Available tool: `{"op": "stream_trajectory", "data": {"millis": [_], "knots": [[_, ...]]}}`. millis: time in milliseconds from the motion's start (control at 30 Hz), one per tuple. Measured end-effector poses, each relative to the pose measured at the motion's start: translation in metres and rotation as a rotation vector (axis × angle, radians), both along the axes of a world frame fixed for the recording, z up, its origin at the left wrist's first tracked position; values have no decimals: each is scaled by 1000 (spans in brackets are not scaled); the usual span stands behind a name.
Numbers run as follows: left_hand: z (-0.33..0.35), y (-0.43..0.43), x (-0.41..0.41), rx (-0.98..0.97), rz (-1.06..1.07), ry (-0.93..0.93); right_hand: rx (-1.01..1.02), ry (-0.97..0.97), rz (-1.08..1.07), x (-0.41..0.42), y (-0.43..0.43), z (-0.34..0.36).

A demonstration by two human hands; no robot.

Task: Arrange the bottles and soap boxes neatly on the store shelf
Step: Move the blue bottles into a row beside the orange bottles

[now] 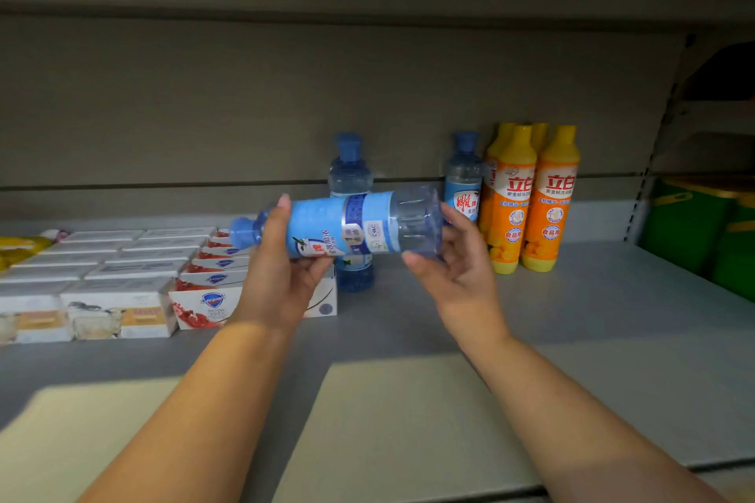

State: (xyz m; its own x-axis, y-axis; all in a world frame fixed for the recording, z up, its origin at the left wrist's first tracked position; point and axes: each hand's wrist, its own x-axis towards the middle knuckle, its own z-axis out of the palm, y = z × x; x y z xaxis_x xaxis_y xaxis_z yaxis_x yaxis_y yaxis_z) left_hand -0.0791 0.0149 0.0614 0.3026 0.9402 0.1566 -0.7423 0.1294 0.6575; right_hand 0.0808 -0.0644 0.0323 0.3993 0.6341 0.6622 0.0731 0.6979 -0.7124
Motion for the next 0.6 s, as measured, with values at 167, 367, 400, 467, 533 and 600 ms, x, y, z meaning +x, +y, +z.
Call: {"op": "stream_trajectory", "data": {"millis": [167, 367, 400, 467, 533, 600], "knots": [[-3, -2, 9, -165, -206, 67, 235, -335, -261, 1, -15, 8], [-4, -8, 14, -118, -215, 51, 232, -344, -240, 2, -20, 13], [-3, -7, 13, -87, -177, 16, 211, -266, -190, 2, -19, 13], [-1, -8, 11, 6, -103, -31, 147, -69, -98, 4, -15, 14], [2, -12, 11, 153, -3, -44, 11, 128, -15, 8, -10, 15], [7, -18, 11, 293, 102, -100, -136, 273, 209, 18, -6, 13]]}}
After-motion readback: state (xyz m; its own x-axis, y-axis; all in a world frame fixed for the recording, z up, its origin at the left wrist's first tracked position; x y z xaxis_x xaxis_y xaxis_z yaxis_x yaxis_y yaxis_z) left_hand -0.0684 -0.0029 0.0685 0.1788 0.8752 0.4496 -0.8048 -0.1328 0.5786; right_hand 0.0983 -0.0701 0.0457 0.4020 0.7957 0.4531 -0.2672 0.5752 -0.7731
